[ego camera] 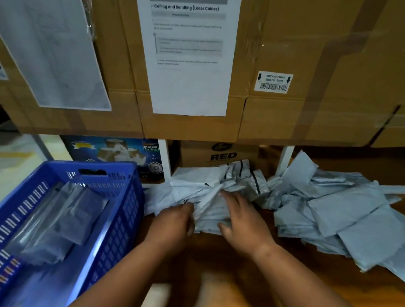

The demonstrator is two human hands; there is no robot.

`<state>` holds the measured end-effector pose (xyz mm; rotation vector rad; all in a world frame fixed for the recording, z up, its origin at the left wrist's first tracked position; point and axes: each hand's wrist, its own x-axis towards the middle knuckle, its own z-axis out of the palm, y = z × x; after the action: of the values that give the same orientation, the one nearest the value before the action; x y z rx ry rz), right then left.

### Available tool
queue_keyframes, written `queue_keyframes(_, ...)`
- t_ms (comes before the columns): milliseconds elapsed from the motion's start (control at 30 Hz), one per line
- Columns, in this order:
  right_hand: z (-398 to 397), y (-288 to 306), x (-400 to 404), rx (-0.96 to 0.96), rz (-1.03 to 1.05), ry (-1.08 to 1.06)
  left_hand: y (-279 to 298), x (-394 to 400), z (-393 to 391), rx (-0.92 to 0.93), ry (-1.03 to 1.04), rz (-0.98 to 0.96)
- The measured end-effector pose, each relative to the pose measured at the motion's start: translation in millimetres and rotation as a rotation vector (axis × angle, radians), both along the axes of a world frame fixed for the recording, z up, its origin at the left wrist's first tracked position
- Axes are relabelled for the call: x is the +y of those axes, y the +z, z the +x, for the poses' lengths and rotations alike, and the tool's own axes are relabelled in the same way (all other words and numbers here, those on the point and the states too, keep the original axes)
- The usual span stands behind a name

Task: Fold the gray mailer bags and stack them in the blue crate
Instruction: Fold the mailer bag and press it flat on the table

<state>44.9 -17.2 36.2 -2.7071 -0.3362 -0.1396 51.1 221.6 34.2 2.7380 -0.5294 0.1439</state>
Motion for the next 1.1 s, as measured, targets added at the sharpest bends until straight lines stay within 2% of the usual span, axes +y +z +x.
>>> queue_keyframes(133,-20,5,-23,-0.087,0.127,-0.002,12,-17,-24,0.029,-0.174,-0.023)
queue_keyframes(200,-32,2,-41,-0.017,0.237,0.031,12,-28,-37,0.094,-0.198,-0.100)
queue_keyframes(267,-45,-3,-59,0.110,0.415,0.052,9,-41,-49,0.254,-0.200,-0.211)
queue_keyframes(367,-67,-23,-91,0.219,0.690,-0.013,-5,-61,-68,0.435,-0.201,-0.353)
queue_keyframes(500,-103,-53,-134,0.289,0.643,-0.152,-34,-88,-94,0.729,-0.142,-0.490)
queue_keyframes(567,-121,-68,-151,0.324,0.638,-0.246,-48,-101,-102,0.782,-0.120,-0.404)
queue_keyframes(667,-145,-86,-169,0.376,0.560,-0.343,-61,-120,-114,0.744,-0.082,-0.209)
queue_keyframes(767,-166,-94,-186,0.411,0.467,-0.379,-73,-137,-124,0.586,-0.083,-0.093)
queue_keyframes(967,-197,-105,-210,0.408,0.324,-0.413,-96,-152,-165,0.005,-0.050,0.161)
queue_keyframes(1033,-202,-107,-216,0.389,0.311,-0.419,-99,-155,-188,-0.052,-0.057,0.181)
queue_keyframes(1100,-205,-109,-219,0.376,0.292,-0.412,-106,-154,-213,-0.010,-0.047,0.219)
